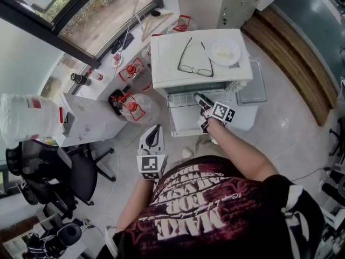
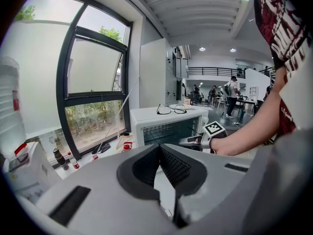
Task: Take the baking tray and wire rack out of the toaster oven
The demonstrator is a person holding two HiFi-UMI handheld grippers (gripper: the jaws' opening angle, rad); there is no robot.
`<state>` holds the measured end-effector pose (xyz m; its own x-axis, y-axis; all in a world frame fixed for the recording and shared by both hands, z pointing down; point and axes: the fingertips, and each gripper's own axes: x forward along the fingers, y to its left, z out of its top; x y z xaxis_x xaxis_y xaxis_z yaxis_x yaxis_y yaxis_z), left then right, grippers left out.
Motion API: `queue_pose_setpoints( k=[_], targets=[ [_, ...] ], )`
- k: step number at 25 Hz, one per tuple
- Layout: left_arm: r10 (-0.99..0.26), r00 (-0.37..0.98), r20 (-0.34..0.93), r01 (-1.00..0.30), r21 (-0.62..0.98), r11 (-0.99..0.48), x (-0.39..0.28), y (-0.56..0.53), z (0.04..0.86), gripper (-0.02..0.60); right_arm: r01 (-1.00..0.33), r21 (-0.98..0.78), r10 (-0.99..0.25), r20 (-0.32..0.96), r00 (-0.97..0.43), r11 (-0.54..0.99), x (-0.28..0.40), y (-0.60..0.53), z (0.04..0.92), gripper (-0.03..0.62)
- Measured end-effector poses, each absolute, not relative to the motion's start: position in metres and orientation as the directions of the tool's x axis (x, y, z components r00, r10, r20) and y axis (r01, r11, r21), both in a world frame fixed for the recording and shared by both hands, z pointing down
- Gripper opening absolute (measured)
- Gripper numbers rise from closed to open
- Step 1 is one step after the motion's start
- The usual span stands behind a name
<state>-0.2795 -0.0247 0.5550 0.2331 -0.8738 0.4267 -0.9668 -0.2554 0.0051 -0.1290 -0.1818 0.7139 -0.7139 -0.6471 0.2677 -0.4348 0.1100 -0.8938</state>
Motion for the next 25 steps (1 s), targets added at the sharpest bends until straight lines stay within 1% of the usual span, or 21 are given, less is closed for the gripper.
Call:
queue_pose_setpoints(
  k=[2, 3, 4, 5, 8, 10, 14, 25],
  targets=[
    [-0.872, 0.239, 0.427, -0.965, 0.000, -0.264, -0.278, -0.024, 0.554, 0.006, -0.409, -0.909, -0.646, 0.263, -0.717, 0.083, -0.133, -0.189, 0.717, 0.235],
    [-0.872, 0.240, 0.427, -0.964, -0.003, -0.267, -0.277, -0.024, 0.554, 0.006, -0.406, -0.911, -0.643, 0.266, -0.718, 0.076, -0.134, -0.191, 0.719, 0.230],
    [-0.871, 0.241, 0.427, -0.963, -0.005, -0.269, -0.277, -0.024, 0.554, 0.006, -0.412, -0.908, -0.641, 0.272, -0.718, 0.077, -0.134, -0.193, 0.720, 0.200],
    [-0.871, 0.242, 0.428, -0.963, -0.007, -0.271, -0.276, -0.024, 0.554, 0.006, -0.421, -0.903, -0.640, 0.273, -0.718, 0.087, -0.134, -0.194, 0.720, 0.110],
    [-0.870, 0.241, 0.431, -0.962, -0.010, -0.272, -0.276, -0.022, 0.554, 0.006, -0.401, -0.904, -0.636, 0.225, -0.738, 0.146, -0.135, -0.193, 0.710, 0.048],
    [-0.869, 0.244, 0.431, -0.961, -0.009, -0.275, -0.276, -0.020, 0.554, 0.006, -0.382, -0.908, -0.633, 0.194, -0.749, 0.174, -0.136, -0.189, 0.703, 0.023],
    [-0.873, 0.254, 0.417, -0.958, -0.018, -0.288, -0.275, -0.018, 0.551, 0.006, -0.363, -0.915, -0.622, 0.182, -0.761, 0.177, -0.135, -0.173, 0.700, 0.011],
    [-0.870, 0.296, 0.395, -0.941, -0.035, -0.336, -0.270, 0.002, 0.545, 0.006, -0.344, -0.926, -0.615, 0.183, -0.767, 0.154, -0.125, -0.120, 0.695, 0.008]
  ],
)
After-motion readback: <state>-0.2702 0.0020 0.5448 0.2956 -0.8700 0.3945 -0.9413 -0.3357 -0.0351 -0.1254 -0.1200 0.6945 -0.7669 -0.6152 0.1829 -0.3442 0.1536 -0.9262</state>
